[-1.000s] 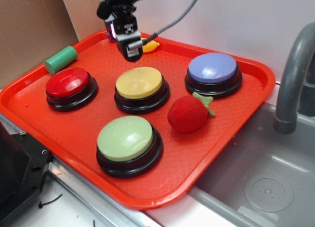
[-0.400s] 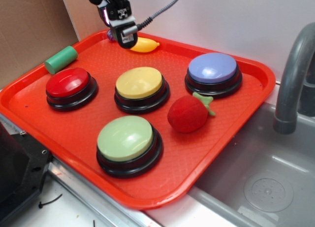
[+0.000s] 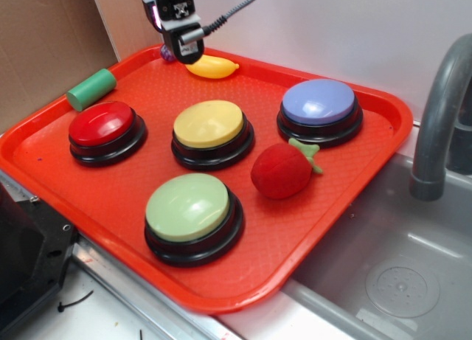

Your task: Push the yellow button.

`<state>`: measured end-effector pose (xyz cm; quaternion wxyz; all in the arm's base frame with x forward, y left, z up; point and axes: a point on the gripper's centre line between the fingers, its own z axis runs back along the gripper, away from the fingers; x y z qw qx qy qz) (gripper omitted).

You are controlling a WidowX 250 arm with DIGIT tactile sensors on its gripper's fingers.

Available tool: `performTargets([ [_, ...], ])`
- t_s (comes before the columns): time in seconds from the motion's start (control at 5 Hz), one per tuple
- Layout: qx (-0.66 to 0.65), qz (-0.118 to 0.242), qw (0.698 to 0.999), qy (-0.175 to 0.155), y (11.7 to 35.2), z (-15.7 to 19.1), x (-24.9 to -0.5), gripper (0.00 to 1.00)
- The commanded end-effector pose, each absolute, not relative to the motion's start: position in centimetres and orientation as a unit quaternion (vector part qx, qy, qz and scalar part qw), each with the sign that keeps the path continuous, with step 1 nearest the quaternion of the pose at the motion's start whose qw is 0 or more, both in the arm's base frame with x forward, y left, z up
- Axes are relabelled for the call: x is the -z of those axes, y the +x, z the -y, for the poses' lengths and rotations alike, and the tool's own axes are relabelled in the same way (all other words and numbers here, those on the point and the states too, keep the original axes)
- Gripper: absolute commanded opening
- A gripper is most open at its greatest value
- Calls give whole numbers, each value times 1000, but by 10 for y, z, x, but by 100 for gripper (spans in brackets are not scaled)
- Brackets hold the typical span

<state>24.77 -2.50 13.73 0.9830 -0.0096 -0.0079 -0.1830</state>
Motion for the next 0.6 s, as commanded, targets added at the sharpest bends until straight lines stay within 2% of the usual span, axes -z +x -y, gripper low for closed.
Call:
performTargets([
  [0.0,176,48,983,5,250,27,-163,100],
  [0.2,169,51,984,1,249,27,-166,100],
  [0.4,162,69,984,17,242,29,-177,100],
])
